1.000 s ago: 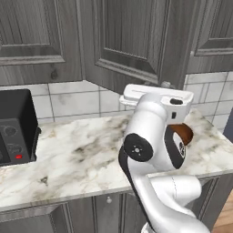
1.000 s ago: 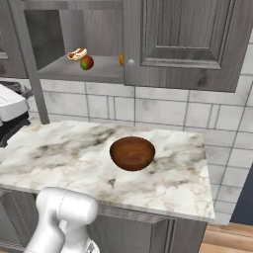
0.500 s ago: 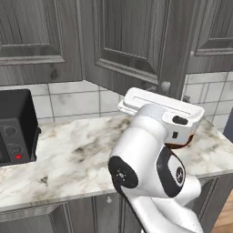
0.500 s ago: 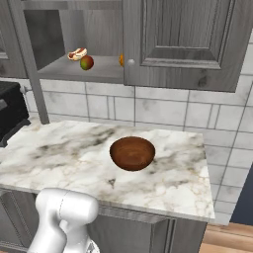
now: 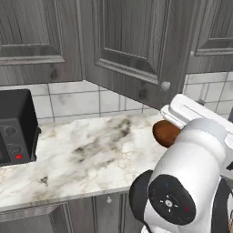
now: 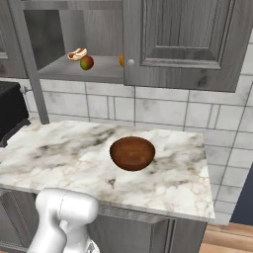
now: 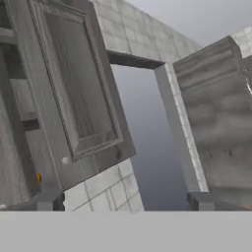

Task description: Open the cabinet. Pick the mango and orange from the cabinet and place them into the bowl. Then close the cabinet.

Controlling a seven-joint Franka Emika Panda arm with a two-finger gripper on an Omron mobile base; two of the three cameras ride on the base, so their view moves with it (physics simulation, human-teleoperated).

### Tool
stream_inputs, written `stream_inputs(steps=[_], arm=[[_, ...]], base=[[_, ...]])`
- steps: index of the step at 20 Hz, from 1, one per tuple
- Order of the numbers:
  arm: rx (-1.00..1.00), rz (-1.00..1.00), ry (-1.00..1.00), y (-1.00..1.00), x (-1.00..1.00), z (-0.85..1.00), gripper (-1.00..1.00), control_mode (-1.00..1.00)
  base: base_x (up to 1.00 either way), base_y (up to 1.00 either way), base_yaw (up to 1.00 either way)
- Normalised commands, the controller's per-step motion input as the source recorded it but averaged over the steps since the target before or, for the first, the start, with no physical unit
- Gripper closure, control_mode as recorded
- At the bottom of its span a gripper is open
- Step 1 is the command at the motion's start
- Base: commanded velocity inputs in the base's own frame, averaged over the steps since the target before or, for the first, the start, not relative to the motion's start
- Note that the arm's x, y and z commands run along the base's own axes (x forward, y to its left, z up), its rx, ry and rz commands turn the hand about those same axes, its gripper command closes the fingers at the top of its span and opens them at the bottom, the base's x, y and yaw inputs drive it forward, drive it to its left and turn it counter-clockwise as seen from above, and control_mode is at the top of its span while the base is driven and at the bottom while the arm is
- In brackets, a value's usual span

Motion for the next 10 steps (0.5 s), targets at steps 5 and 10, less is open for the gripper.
stream_inputs(steps=[5,10], arm=[[0.24,0.13,-0.06,-0.88,-0.37,0.06,-1.0,-1.0],[0.15,0.19,-0.01,-0.82,0.06,0.0,-1.0,-1.0]], base=[[0.0,0.0,0.0],[0.0,0.0,0.0]])
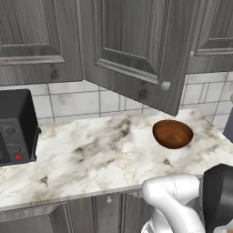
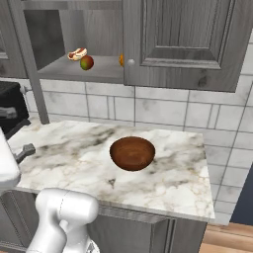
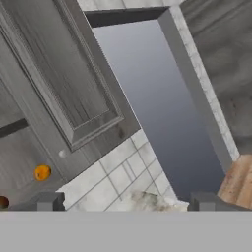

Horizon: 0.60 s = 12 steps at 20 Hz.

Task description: Open the cabinet. Pick the mango and orange from the cabinet and place them into the bowl. Then close the cabinet.

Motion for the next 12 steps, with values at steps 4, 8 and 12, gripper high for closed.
stream_inputs(steps=[4,8,12], arm=[[0.06,0.17,0.0,-0.66,0.36,-0.01,-1.0,-1.0],[0.0,0.16,0.0,-0.34,0.5,-0.08,-1.0,-1.0],[0.0,0.18,0.0,-0.11,0.51,-0.05,-1.0,-1.0]], base=[[0.0,0.0,0.0],[0.0,0.0,0.0],[0.0,0.0,0.0]])
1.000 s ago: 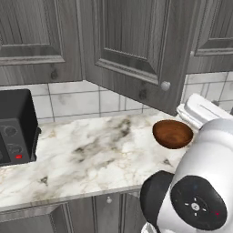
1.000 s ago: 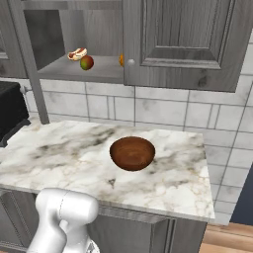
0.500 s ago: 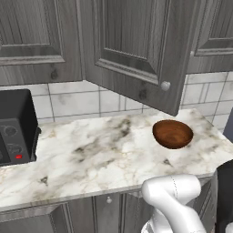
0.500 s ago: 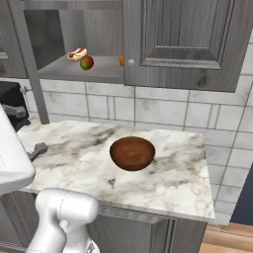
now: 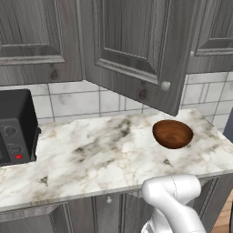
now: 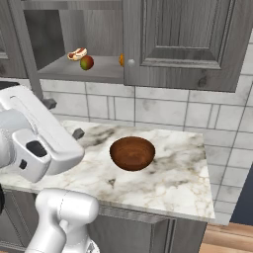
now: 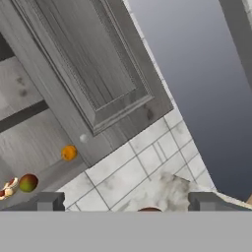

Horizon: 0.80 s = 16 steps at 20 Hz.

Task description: Open the cabinet. Pick the mango and orange from the cabinet and place them into the bowl. Then close the cabinet.

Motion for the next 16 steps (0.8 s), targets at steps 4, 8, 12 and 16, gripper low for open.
stream_inputs(steps=[4,8,12,16], arm=[[0.02,0.21,0.0,-0.02,0.62,-0.03,-1.0,-1.0],[0.06,0.23,0.0,0.0,0.67,-0.06,-1.0,-1.0],[0.09,0.29,0.0,0.0,0.79,-0.23,-1.0,-1.0],[0.07,0.3,0.0,0.0,0.67,-0.3,-1.0,-1.0]], base=[[0.0,0.0,0.0],[0.0,0.0,0.0],[0.0,0.0,0.0],[0.0,0.0,0.0]])
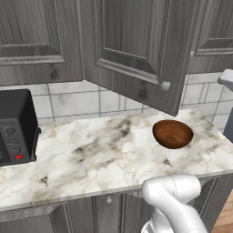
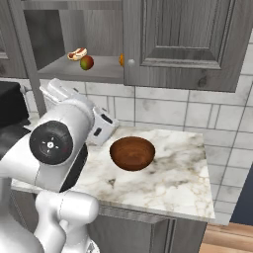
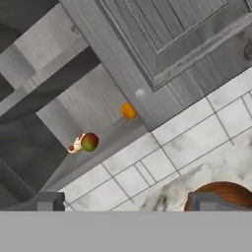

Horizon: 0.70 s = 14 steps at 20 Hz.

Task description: Open the cabinet. Pick the mango and orange from the cabinet and place them into the bowl. Then close the cabinet.

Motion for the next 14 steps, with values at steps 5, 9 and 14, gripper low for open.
stream_inputs(steps=[5,9,14], arm=[[0.03,0.29,0.0,0.19,0.72,-0.18,-1.0,-1.0],[0.04,0.29,0.01,0.39,0.83,-0.04,-1.0,-1.0],[0.1,0.29,0.09,0.45,0.91,0.0,-1.0,-1.0]], base=[[0.0,0.0,0.0],[0.0,0.0,0.0],[0.0,0.0,0.0]])
